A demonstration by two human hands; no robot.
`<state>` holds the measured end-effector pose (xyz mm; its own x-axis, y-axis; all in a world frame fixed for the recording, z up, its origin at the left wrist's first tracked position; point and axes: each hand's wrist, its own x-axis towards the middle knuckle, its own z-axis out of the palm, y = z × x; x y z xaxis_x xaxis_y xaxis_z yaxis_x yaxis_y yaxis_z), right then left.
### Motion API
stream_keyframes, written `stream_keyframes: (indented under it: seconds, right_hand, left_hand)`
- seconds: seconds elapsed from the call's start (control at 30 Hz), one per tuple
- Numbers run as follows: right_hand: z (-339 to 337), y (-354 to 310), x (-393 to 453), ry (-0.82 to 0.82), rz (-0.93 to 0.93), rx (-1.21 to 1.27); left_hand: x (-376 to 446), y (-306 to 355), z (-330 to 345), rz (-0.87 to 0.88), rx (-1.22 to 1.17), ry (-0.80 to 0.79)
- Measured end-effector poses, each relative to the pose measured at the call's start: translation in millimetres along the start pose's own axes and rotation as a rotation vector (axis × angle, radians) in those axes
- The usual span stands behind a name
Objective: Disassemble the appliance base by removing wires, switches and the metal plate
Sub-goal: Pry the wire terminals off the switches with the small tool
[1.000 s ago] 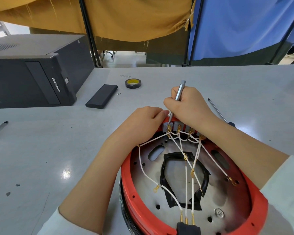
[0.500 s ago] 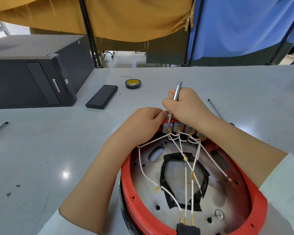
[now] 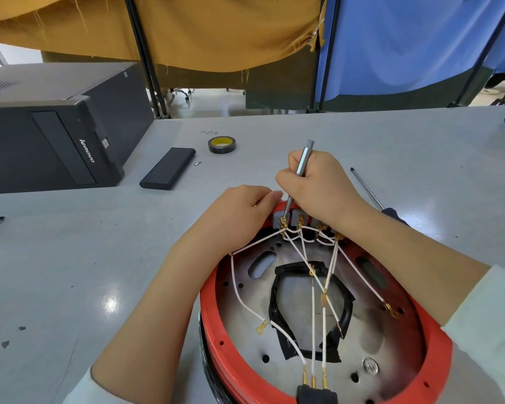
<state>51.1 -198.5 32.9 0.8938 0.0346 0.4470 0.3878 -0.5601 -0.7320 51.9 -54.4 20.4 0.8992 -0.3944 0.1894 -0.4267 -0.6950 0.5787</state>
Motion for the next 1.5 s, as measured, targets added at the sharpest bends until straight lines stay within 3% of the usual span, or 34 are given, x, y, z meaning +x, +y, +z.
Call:
stream_keyframes:
  seconds: [0.43,0.67,0.87,1.03,1.27,1.5]
  right_hand:
    - [3,-4,5,-0.056,0.084,-0.017]
    - [-1,1,2,0.038,0.046,0.018]
    - [-1,-1,6,-0.03,0.064,0.001]
    - [6,-6,4,-0.107,0.053,-0.288]
    - [1,0,5,-0.029,0.073,-0.04]
    - [1,4,5,0.044,0.08,0.046]
  left_hand:
    - [-1,2,-1,-0.007,0.008,-0.014]
    - [0,-1,-1,-0.005,-0.005,-0.002]
    - [1,-2,0,-0.01,-0.006,-0.004]
    - [0,-3,0,-0.02,-0.018,0.007]
    - [0,-2,1,0.003,-0.016,0.001]
    - [0,-3,1,0.004,-0.025,-0.009]
